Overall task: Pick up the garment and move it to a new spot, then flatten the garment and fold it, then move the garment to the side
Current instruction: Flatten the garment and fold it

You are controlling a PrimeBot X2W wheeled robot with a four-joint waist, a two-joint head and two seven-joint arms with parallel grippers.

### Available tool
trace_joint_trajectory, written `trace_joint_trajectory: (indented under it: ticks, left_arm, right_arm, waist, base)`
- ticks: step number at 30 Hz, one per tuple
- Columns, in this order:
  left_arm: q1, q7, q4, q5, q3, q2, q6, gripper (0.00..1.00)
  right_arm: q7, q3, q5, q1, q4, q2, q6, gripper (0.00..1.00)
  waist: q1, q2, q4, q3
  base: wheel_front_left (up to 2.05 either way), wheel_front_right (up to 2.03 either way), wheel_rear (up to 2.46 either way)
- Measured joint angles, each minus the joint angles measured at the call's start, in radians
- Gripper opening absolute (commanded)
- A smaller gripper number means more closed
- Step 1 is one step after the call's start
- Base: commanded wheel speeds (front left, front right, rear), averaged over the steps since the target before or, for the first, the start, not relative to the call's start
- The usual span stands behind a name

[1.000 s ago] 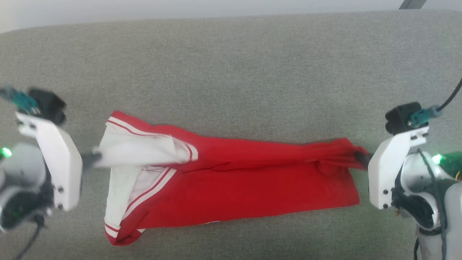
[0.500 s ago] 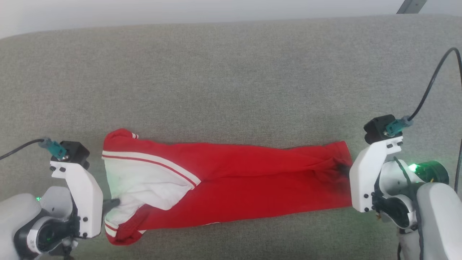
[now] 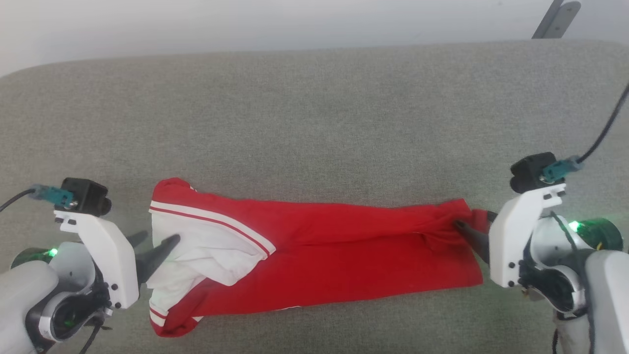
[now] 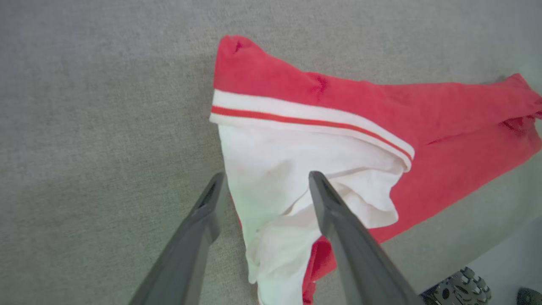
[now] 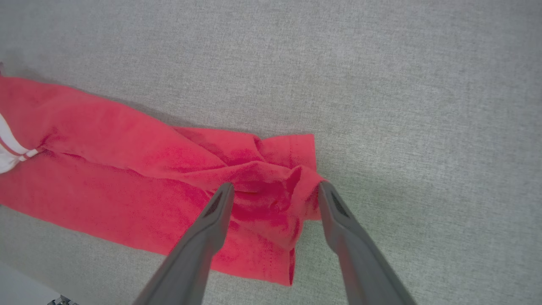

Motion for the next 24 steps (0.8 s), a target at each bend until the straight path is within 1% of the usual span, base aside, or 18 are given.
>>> trace_joint_trajectory:
  ticks: [6,12,15,17,18,19,22,23,24]
  left_arm:
    - [0.044,-0.203,0.028,0.054,0.032,-0.013,-0.019,1.0]
    - [0.12,-0.397,0.096,0.08,0.057,-0.053,-0.04,1.0]
    - [0.147,-0.45,0.142,0.089,0.079,-0.079,-0.052,1.0]
    - [0.164,-0.465,0.171,0.096,0.105,-0.099,-0.065,1.0]
    - [0.185,-0.47,0.206,0.101,0.145,-0.123,-0.071,1.0]
    - [0.197,-0.47,0.221,0.12,0.165,-0.133,-0.077,1.0]
    - [0.233,-0.473,0.262,0.183,0.288,-0.176,-0.095,1.0]
    - [0.252,-0.473,0.272,0.219,0.332,-0.193,-0.103,1.0]
    - [0.276,-0.473,0.283,0.229,0.384,-0.217,-0.112,1.0]
  right_arm:
    - [-0.007,-0.048,0.012,0.031,-0.013,-0.01,0.0,1.0]
    - [-0.011,-0.095,0.02,0.047,0.016,-0.015,0.0,1.0]
    - [-0.012,-0.101,0.025,0.052,0.042,-0.021,0.0,1.0]
    - [-0.013,-0.103,0.034,0.052,0.062,-0.024,0.0,1.0]
    - [-0.021,-0.102,0.039,0.051,0.085,-0.025,0.0,1.0]
    - [-0.021,-0.1,0.039,0.05,0.097,-0.027,0.0,1.0]
    - [-0.029,-0.09,0.048,0.04,0.13,-0.033,0.0,1.0]
    - [-0.032,-0.086,0.051,0.036,0.142,-0.036,0.0,1.0]
    - [-0.038,-0.079,0.052,0.035,0.152,-0.039,0.0,1.0]
  waist:
    - [0.0,0.0,0.009,-0.02]
    - [0.0,0.0,0.025,-0.03]
    - [0.0,0.0,0.037,-0.032]
    - [0.0,0.0,0.046,-0.033]
    - [0.0,0.0,0.055,-0.034]
    - [0.0,0.0,0.06,-0.034]
    - [0.0,0.0,0.072,-0.034]
    - [0.0,0.0,0.075,-0.034]
    - [0.0,0.0,0.079,-0.033]
  base:
    - [0.0,0.0,0.0]
    - [0.0,0.0,0.0]
    - [0.0,0.0,0.0]
    - [0.0,0.0,0.0]
    - [0.0,0.0,0.0]
    - [0.0,0.0,0.0]
    - [0.0,0.0,0.0]
    - [0.0,0.0,0.0]
    - [0.0,0.0,0.0]
